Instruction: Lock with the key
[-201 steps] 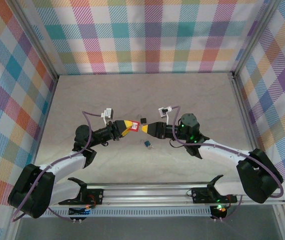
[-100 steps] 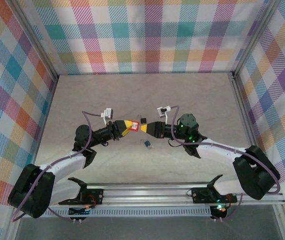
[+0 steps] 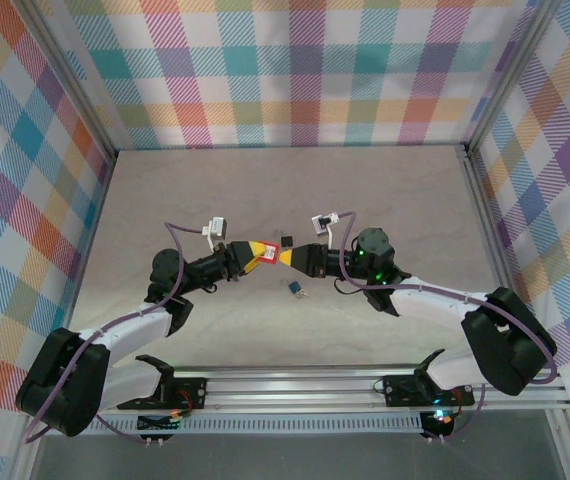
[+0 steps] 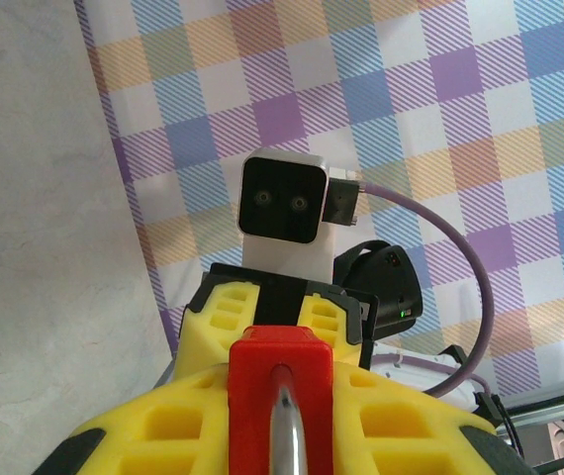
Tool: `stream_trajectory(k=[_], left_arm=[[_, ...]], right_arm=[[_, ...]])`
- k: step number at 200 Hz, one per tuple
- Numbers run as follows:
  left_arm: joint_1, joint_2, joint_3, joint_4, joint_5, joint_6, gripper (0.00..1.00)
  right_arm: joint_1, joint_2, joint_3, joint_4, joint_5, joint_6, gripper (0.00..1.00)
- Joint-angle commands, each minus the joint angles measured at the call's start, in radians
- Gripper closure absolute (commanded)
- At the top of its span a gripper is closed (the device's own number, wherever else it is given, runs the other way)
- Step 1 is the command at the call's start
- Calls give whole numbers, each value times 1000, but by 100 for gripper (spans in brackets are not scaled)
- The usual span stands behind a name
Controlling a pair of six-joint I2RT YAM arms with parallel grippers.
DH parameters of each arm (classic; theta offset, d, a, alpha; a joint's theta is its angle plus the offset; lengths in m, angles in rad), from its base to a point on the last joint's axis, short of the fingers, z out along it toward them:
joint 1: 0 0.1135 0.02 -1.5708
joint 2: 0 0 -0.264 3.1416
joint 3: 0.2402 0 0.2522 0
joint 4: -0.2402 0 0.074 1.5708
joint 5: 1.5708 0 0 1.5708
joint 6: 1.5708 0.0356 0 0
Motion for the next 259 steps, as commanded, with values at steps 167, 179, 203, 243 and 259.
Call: stream_trajectory(k=[167, 179, 203, 243, 259], left_arm=[[8, -43, -47, 80, -84, -16, 100], [8, -37, -69, 130, -119, -50, 100], [9, -16, -93, 221, -175, -123, 100], [19, 0, -96, 233, -224, -190, 100], [40, -10, -98, 227, -228, -211, 100]], right_arm=[[21, 14, 1, 90, 88, -4, 100], [21, -6, -19, 85, 124, -20, 100], [22, -24, -59, 128, 147, -40, 100], [38, -47, -104, 170, 165, -73, 100], [39, -82, -121, 143, 177, -96, 100]])
